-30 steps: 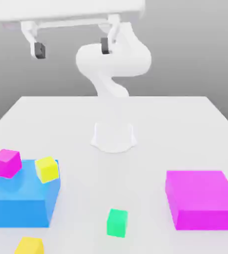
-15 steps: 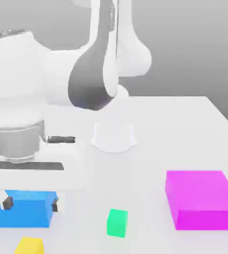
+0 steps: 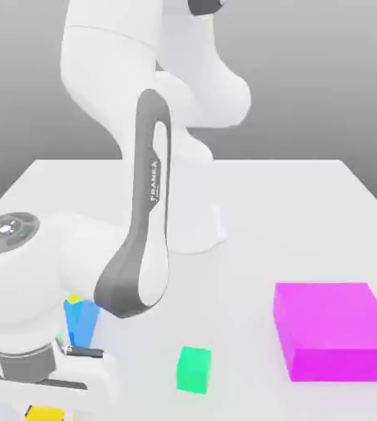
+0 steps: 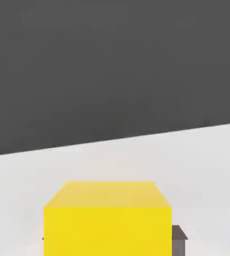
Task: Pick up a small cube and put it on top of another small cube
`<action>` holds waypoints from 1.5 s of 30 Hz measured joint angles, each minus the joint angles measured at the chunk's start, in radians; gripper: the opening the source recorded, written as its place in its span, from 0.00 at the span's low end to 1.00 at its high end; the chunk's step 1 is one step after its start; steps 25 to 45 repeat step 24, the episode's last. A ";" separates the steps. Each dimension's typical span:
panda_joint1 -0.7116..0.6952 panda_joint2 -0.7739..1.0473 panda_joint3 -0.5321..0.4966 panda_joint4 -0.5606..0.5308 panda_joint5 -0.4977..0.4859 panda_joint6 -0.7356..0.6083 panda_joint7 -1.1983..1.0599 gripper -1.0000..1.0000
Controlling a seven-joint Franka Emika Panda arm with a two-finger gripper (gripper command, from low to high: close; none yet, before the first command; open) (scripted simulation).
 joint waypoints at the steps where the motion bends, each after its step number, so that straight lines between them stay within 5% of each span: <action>1: 0.009 -0.024 -0.011 -0.006 -0.008 -0.018 0.006 0.00; 6: 0.073 -0.194 -0.039 -0.089 -0.089 -0.103 0.028 0.00; 15: 0.254 -0.506 0.083 -0.407 -0.245 -0.081 -0.075 0.00; 21: 0.255 -0.364 0.108 -0.431 -0.206 0.086 -0.127 0.00; 22: 0.252 -0.343 0.111 -0.430 -0.202 0.105 -0.131 1.00; 45: 0.252 -0.343 0.111 -0.429 -0.202 0.105 -0.131 1.00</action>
